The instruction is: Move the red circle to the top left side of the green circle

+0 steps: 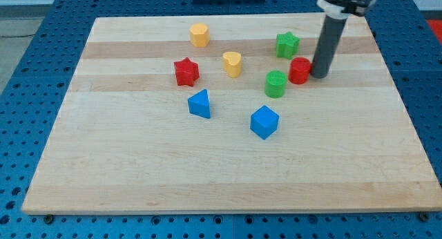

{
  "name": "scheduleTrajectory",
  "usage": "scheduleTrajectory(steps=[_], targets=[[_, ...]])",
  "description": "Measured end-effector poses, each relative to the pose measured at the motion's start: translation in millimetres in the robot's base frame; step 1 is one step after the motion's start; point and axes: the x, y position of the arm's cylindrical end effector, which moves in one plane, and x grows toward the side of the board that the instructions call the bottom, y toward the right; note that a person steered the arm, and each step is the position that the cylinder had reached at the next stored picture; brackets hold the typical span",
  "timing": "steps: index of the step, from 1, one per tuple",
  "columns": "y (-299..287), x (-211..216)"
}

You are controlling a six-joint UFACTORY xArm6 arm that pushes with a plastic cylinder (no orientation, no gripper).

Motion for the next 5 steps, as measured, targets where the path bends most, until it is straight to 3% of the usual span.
scheduleTrajectory(steps=[2,4,5], targets=[[-60.8,0.0],[-64.4,-2.8],[-60.0,-31.9]])
